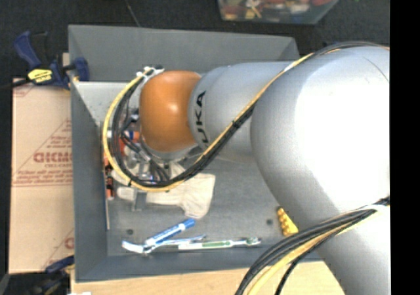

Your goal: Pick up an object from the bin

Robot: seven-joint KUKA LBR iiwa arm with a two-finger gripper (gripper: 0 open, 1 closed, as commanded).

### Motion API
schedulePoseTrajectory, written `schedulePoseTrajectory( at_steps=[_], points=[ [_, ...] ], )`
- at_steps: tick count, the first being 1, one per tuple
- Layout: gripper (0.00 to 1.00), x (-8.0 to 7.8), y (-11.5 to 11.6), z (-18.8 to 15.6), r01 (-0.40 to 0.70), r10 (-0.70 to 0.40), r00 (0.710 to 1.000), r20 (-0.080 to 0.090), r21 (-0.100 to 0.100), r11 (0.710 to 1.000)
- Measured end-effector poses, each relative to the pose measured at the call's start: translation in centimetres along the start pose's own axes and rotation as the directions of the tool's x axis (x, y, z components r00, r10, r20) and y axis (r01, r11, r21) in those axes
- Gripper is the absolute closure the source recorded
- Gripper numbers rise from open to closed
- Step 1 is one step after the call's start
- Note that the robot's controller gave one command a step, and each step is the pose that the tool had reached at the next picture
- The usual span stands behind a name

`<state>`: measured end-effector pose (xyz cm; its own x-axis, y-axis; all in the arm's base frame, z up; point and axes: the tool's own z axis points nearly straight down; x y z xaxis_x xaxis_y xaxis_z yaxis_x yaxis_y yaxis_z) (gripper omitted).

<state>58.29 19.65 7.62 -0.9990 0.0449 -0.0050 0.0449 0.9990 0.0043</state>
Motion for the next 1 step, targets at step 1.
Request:
schedulePoseTrajectory(
  at_steps=[1],
  points=[
    [0.0,0.53,-0.38,1.5,-0.113,0.113,0.994,0.009,-0.007,0.994]
  ],
)
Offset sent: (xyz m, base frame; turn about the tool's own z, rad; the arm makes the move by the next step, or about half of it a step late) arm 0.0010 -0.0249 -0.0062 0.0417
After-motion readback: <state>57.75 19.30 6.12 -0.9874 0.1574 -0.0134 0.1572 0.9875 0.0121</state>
